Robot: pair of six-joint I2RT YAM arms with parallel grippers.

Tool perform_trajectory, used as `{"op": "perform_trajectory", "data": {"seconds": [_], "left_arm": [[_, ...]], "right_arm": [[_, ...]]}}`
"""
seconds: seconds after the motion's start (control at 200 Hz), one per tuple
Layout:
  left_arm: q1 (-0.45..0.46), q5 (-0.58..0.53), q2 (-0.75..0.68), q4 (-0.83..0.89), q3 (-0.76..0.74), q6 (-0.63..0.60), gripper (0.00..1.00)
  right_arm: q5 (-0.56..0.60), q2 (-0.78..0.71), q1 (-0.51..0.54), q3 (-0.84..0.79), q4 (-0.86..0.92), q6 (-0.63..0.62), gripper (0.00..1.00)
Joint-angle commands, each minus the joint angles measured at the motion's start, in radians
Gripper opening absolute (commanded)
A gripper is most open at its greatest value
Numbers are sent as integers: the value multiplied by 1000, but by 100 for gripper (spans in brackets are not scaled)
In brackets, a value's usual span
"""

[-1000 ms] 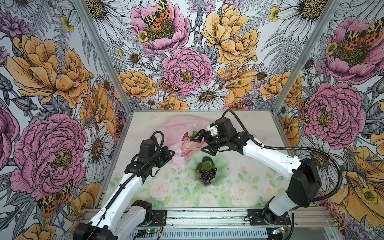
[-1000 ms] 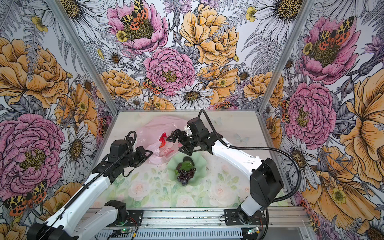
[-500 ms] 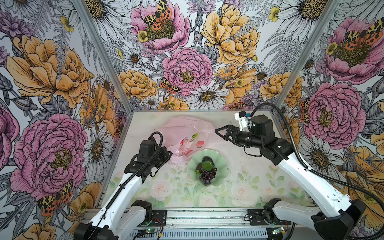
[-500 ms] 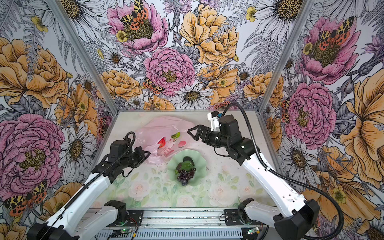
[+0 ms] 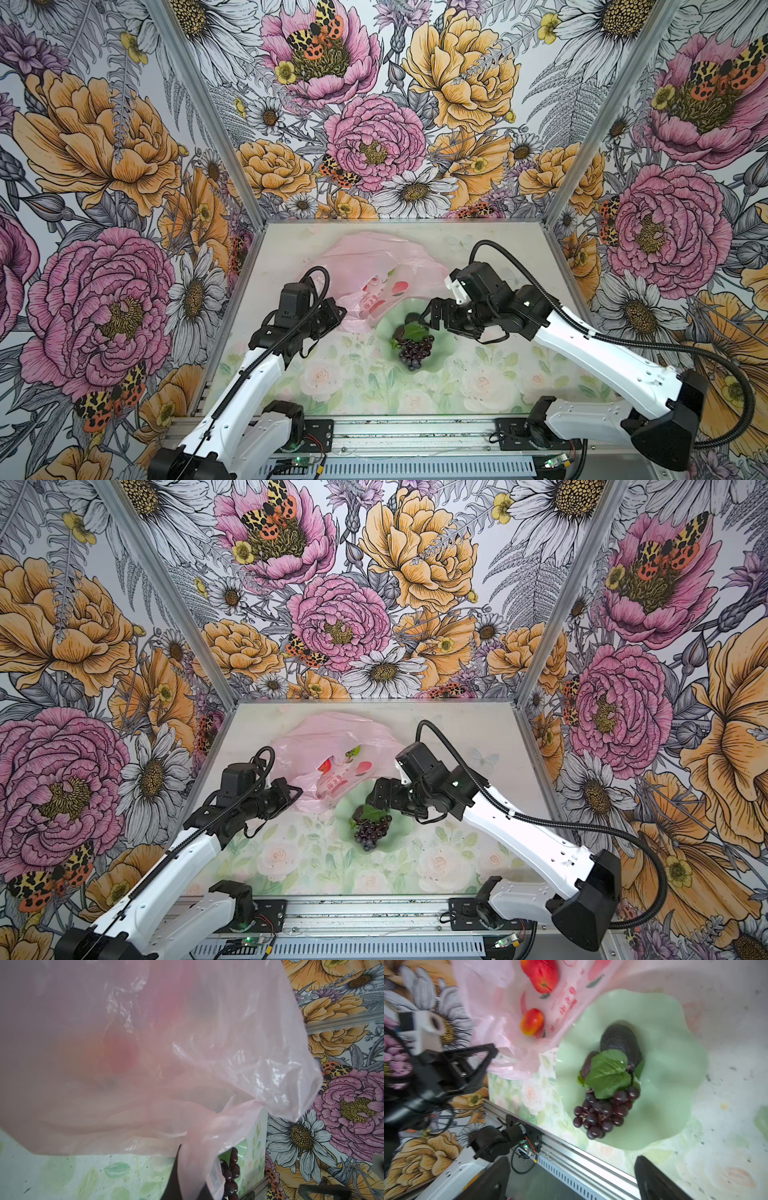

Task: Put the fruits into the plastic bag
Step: 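Withdraw the open right gripper out of the bag and back over the bowl, then lower the right gripper onto the grape bunch in the bowl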

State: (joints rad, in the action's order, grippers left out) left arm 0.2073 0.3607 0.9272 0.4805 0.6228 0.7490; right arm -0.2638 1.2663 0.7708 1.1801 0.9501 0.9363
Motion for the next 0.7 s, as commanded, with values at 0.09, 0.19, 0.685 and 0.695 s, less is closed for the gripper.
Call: {"op": "perform_trajectory", "data": {"seconds": [0.09, 0.19, 0.685, 0.695], "left_arm": [[-12, 50, 18, -52, -50, -8, 0], [-22, 71, 38, -29, -28, -44, 0], [-47, 128, 12, -8, -49, -104, 0], [-46, 129, 11, -7, -49, -105, 0]], "right_arm": [[84, 64, 66, 19, 116, 59, 95], [100, 104, 84, 26, 115, 74, 95], [60, 228, 101, -10, -52, 128, 96], [59, 230, 101, -11, -57, 129, 96]]}}
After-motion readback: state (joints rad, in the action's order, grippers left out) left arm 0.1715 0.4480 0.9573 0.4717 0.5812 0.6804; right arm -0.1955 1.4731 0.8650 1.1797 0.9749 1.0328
